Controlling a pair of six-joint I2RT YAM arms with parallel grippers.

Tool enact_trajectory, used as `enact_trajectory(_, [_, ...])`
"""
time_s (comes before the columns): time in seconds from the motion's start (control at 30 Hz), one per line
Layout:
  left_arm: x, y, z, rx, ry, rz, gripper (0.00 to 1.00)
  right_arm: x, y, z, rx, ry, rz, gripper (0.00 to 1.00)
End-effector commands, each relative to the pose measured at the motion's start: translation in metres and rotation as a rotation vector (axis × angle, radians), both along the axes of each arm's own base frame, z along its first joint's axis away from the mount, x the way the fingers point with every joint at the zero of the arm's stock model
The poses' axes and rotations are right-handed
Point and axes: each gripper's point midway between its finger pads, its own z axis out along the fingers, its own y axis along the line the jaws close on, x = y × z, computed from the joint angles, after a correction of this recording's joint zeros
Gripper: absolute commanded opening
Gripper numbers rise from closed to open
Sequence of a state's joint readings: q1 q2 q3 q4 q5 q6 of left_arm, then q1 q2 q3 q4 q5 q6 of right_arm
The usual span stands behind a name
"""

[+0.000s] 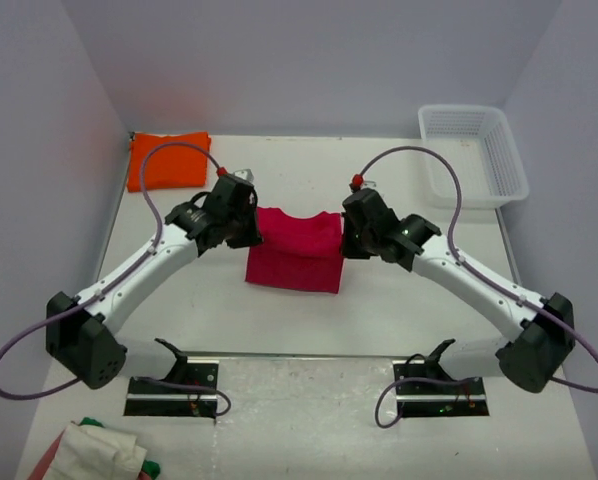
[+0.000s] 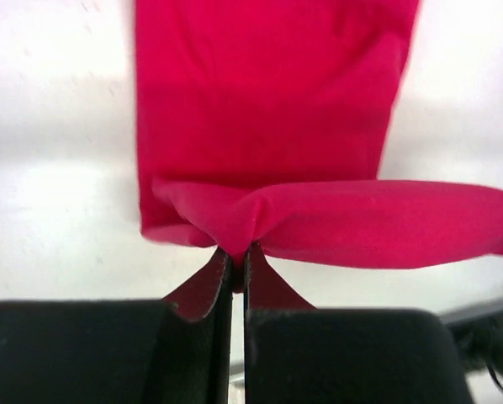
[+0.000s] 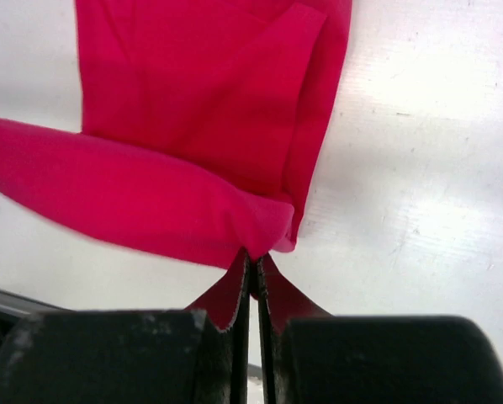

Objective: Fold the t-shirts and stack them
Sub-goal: Fold the long partially folded tshirt into a neat square

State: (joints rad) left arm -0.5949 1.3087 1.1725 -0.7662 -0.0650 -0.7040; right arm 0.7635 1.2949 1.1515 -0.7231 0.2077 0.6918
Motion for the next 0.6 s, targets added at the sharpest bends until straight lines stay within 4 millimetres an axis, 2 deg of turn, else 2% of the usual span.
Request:
enact_trajectory(0.0, [0.055,0.01,0.011,0.047,-0.102,0.027,0.0,0.043,0.005,0.005,-0.013,-0.027,0.108,0.0])
enact_trajectory(0.03, [0.072,0.008,0.001,0.053,-0.07,0.035,0.0,0.052,0.007,0.001,-0.009,-0.025,0.115,0.0])
enact_trajectory(0.07, [0.087,0.016,-0.005,0.067,-0.072,0.067,0.0,0.063,0.013,-0.02,-0.019,0.031,0.137,0.0])
enact_trajectory(0.1, [0.101,0.012,-0.009,0.068,-0.098,0.048,0.0,0.074,0.012,-0.026,-0.036,0.043,0.137,0.0])
enact_trajectory(0.13, [0.127,0.015,-0.024,0.106,-0.071,0.053,0.0,0.094,0.008,-0.025,-0.034,0.037,0.117,0.0])
enact_trajectory(0.17, [0.138,0.017,-0.033,0.143,-0.056,0.06,0.01,0.106,0.007,-0.053,-0.077,0.089,0.12,0.0])
enact_trajectory(0.2, [0.152,0.012,-0.038,0.155,-0.088,0.026,0.03,0.123,0.008,-0.057,-0.072,0.065,0.108,0.0])
enact_trajectory(0.23, [0.182,0.015,-0.055,0.161,-0.102,0.033,0.04,0.146,0.003,-0.057,-0.057,0.05,0.086,0.0])
enact_trajectory(0.27, [0.191,0.02,-0.064,0.171,-0.083,0.047,0.04,0.157,0.01,-0.064,-0.019,0.079,0.105,0.0])
enact_trajectory(0.3, [0.213,0.016,-0.072,0.163,-0.144,0.033,0.19,0.183,0.012,-0.078,-0.034,0.117,0.099,0.1])
enact_trajectory(0.33, [0.223,0.019,-0.073,0.146,-0.147,0.047,0.28,0.195,0.015,-0.081,-0.05,0.119,0.107,0.26])
enact_trajectory(0.37, [0.225,0.013,-0.072,0.11,-0.139,0.025,0.32,0.203,0.014,-0.082,-0.083,0.108,0.105,0.41])
enact_trajectory(0.4, [0.238,0.003,-0.059,0.087,-0.224,-0.015,0.41,0.219,0.01,-0.073,-0.114,0.038,0.08,0.5])
enact_trajectory(0.43, [0.241,0.007,-0.047,0.157,-0.3,0.018,0.55,0.225,0.011,-0.063,-0.11,-0.006,0.082,0.73])
enact_trajectory(0.47, [0.247,0.005,-0.034,0.147,-0.35,0.017,0.7,0.236,0.002,-0.045,-0.135,-0.054,0.042,0.78])
enact_trajectory(0.57, [0.257,0.012,0.002,0.138,-0.423,0.062,0.7,0.239,-0.01,-0.009,-0.152,-0.098,0.029,0.84])
